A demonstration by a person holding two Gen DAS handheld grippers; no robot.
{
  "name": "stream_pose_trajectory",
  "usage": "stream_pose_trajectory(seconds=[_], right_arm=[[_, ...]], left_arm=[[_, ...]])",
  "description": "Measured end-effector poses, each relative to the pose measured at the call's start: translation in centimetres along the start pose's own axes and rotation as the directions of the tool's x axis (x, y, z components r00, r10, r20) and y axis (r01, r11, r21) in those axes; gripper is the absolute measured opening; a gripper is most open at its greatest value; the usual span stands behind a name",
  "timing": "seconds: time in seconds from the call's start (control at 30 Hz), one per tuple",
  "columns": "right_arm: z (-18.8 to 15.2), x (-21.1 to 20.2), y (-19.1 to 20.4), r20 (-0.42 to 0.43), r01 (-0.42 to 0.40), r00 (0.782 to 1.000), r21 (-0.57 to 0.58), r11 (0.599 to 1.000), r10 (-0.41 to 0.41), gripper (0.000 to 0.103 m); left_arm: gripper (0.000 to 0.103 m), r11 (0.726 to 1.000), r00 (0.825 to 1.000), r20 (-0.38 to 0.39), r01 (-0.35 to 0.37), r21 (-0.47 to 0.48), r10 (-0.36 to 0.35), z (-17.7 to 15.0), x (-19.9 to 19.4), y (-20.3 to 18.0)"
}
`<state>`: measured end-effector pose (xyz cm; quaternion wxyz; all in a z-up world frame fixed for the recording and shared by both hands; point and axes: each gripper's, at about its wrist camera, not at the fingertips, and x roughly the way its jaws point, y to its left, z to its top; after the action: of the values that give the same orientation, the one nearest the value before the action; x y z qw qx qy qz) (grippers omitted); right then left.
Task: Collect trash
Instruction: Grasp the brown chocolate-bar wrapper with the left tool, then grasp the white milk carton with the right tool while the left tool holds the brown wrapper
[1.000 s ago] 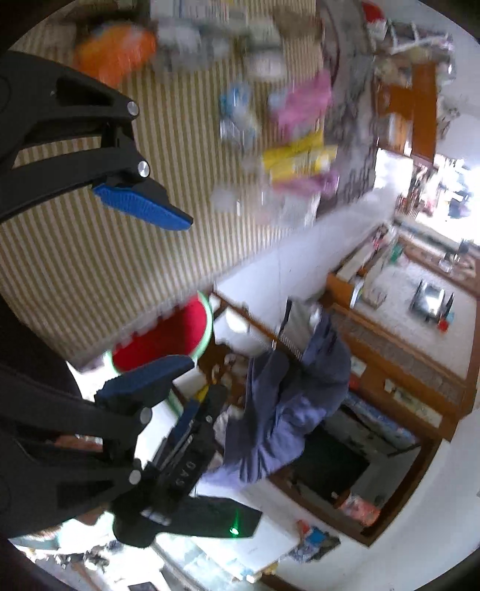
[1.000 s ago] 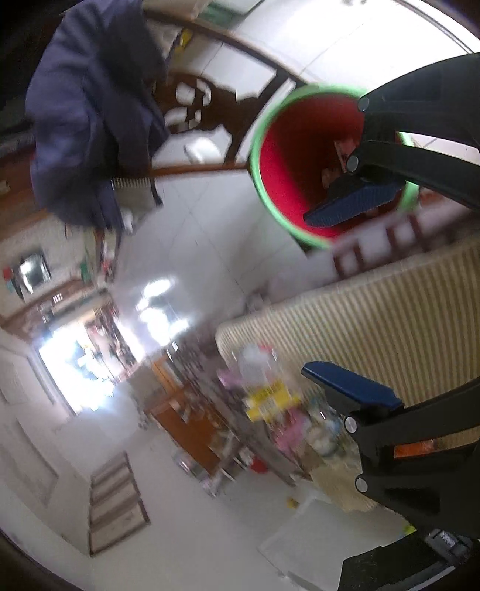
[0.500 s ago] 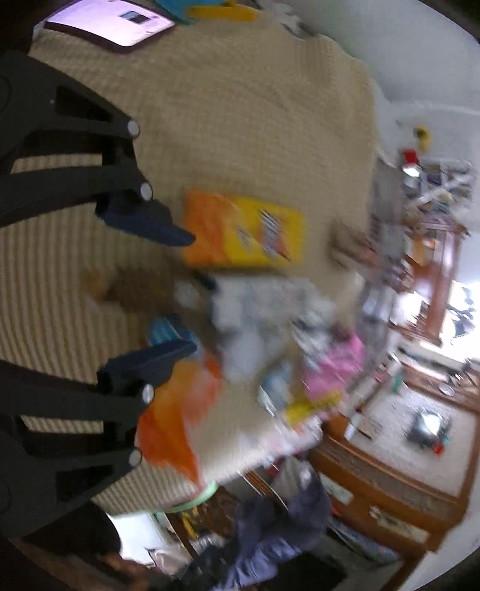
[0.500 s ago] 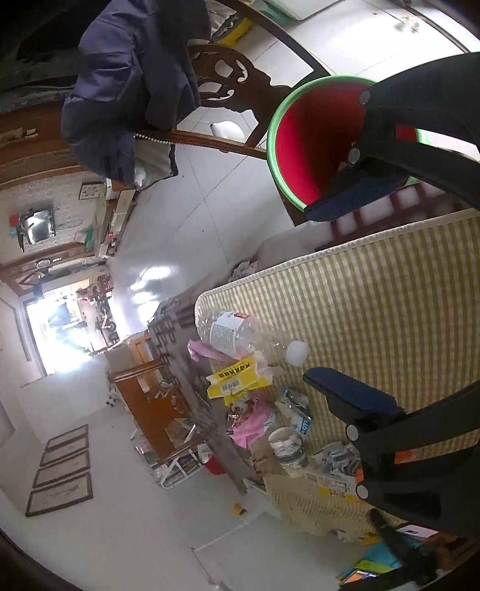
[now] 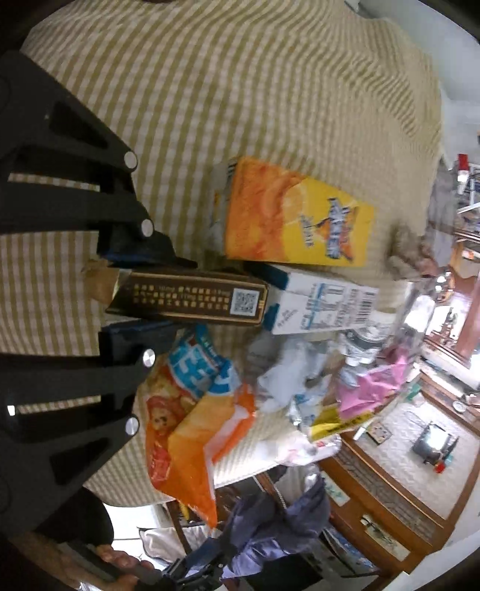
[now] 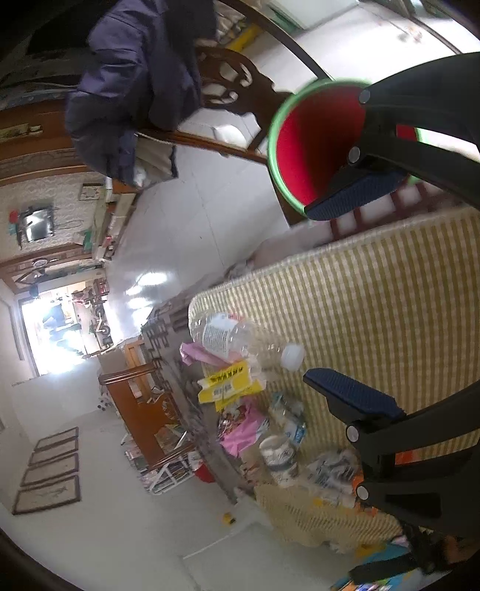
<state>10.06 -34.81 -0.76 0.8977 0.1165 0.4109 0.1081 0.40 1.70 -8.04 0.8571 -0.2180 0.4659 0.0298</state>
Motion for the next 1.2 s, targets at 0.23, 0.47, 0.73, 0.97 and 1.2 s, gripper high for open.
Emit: stream_pose_trajectory(seconds=[0.23, 0.47, 0.73, 0.97, 1.2], right_arm=[[2.3, 3.2, 11.4, -0.119, -0.17, 0.98, -0.085, 0.982, 0.16, 0.08], [1.3, 9.8, 23.6, -0.352, -0.27, 0.919, -0.236, 0.933, 0.177, 0.07], [-1.9, 16.6, 27.9, -0.5, -0.235, 0.863, -0.274, 0.933, 0.07, 0.044], [-3.1, 18.0, 29.7, -0.509, -0.226, 0.86, -0.316, 0.921, 0.036, 0.052], [-4.8, 18.1, 31.1, -0.485, -0.2, 0.874, -0.436, 0.877, -0.041, 0.048]], left_arm=[[0.023, 0.998, 0.998, -0.001, 0.059, -0.016, -0.059, 0.1, -0.2, 0.1], [0.023, 0.99, 0.993, 0.032, 0.114, -0.084, -0.111, 0.5, -1.2, 1.3], [0.023, 0.975, 0.985, 0.041, 0.169, -0.145, -0.165, 0.6, -1.5, 2.3], [0.023, 0.971, 0.983, 0.028, 0.184, -0.151, -0.182, 0.5, -1.3, 2.2], [0.023, 0.97, 0.983, 0.019, 0.182, -0.161, -0.181, 0.6, -0.9, 2.2]])
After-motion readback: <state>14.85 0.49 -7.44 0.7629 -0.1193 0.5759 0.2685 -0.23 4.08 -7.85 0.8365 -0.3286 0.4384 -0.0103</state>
